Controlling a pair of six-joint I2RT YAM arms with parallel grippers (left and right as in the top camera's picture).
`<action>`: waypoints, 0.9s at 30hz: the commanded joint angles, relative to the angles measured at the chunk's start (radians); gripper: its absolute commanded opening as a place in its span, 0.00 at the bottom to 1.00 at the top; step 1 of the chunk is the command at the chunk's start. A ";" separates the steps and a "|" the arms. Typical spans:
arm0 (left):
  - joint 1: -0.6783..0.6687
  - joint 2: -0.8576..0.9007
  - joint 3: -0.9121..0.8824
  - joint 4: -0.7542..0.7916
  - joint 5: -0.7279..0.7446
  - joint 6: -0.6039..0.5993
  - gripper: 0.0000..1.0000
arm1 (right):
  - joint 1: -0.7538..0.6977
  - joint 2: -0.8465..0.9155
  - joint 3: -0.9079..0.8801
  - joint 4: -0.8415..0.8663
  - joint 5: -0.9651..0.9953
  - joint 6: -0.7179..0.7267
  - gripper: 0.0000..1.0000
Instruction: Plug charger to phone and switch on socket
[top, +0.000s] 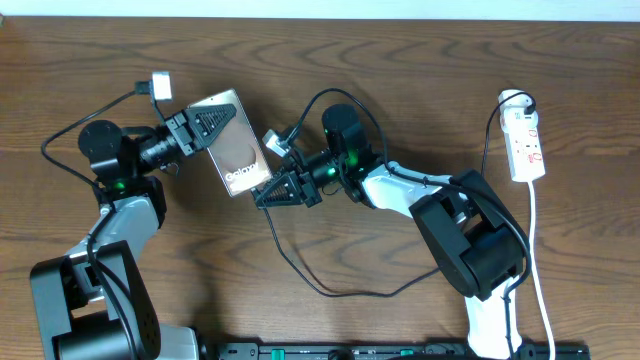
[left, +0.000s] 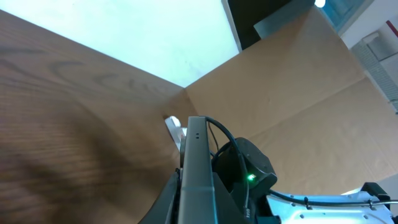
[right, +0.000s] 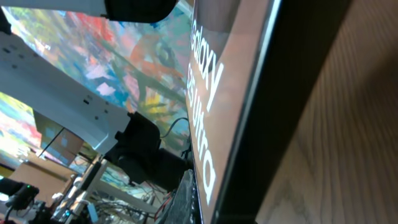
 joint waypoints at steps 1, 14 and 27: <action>-0.016 -0.003 0.000 0.000 0.097 0.006 0.08 | -0.004 -0.006 0.021 0.033 0.152 0.046 0.01; -0.016 -0.003 0.000 0.000 0.113 0.012 0.08 | -0.004 -0.006 0.021 0.177 0.212 0.159 0.01; -0.016 -0.003 0.000 0.000 0.224 0.062 0.07 | -0.004 -0.006 0.021 0.190 0.213 0.159 0.01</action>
